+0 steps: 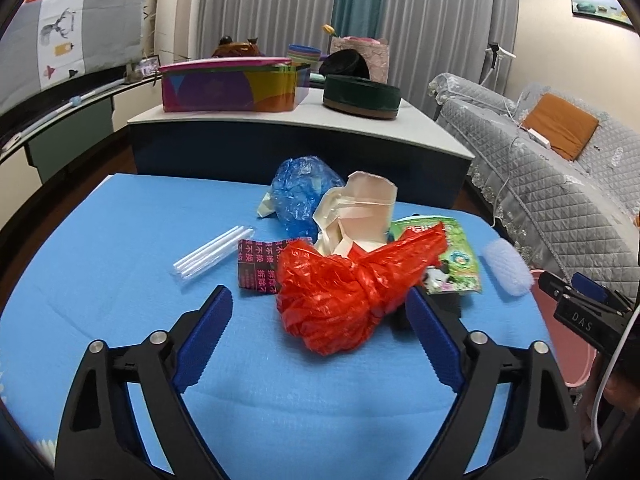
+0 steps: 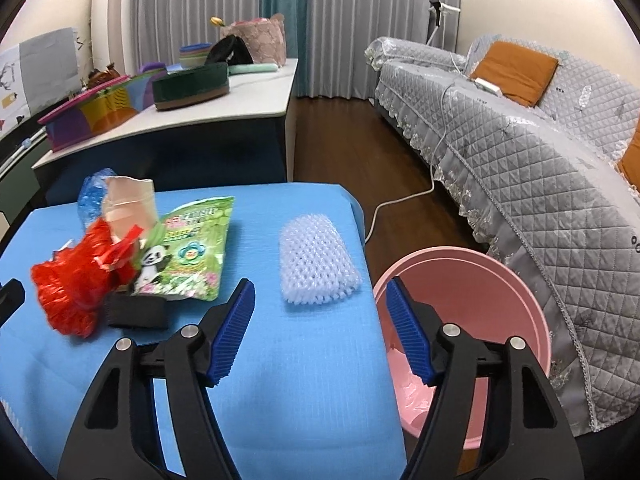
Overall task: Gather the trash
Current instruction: 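Grasp the red plastic bag with the left tool while the right tool grasps the white foam net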
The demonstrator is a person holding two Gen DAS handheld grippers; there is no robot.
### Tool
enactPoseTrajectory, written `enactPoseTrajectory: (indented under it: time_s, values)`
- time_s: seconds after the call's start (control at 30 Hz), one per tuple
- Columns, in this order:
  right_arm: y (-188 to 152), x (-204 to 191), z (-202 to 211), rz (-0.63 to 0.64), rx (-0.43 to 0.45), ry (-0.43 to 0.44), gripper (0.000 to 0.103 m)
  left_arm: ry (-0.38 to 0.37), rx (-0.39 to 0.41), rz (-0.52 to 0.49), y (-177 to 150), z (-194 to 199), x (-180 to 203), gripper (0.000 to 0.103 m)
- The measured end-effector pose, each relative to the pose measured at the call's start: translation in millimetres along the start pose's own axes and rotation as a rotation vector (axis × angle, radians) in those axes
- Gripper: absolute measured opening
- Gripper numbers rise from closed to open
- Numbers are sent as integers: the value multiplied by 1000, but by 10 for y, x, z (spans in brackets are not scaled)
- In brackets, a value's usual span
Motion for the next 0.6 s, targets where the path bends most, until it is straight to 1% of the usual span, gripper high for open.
enactPoseTrajectory:
  time_s: [0.03, 0.1, 0.3, 0.47, 0.53, 0.57, 0.6]
  values:
    - [2, -4, -78, -4, -12, 3, 68, 5, -4, -1, -5, -60, -16, 81]
    - [5, -19, -199, -1, -27, 4, 67, 9, -13, 9, -11, -155, -54, 79]
    - [-31, -97, -484, 25, -76, 13, 67, 3, -36, 38, -13, -327, -123, 78]
    - [-66, -139, -627, 32, -114, 4, 66, -5, -66, 44, -45, -437, -113, 69]
    - [-75, -150, -658, 41, -123, -3, 63, -13, -72, 46, -48, -447, -108, 63]
    - [-83, -155, -670, 45, -127, -7, 59, -17, -71, 47, -45, -440, -104, 61]
    - [-86, -156, -682, 47, -131, -9, 53, -19, -70, 45, -41, -436, -98, 57]
Point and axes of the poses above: each gripper's, at about its wrist camera, not at the fingertips, and z roughly against the way its jaws point, x to its right, y to its top, the point moved 1 cm from there along -z, roughly the way its jaws point, and after that the axes turned 8 degrees about x, right-handed, at the moved point
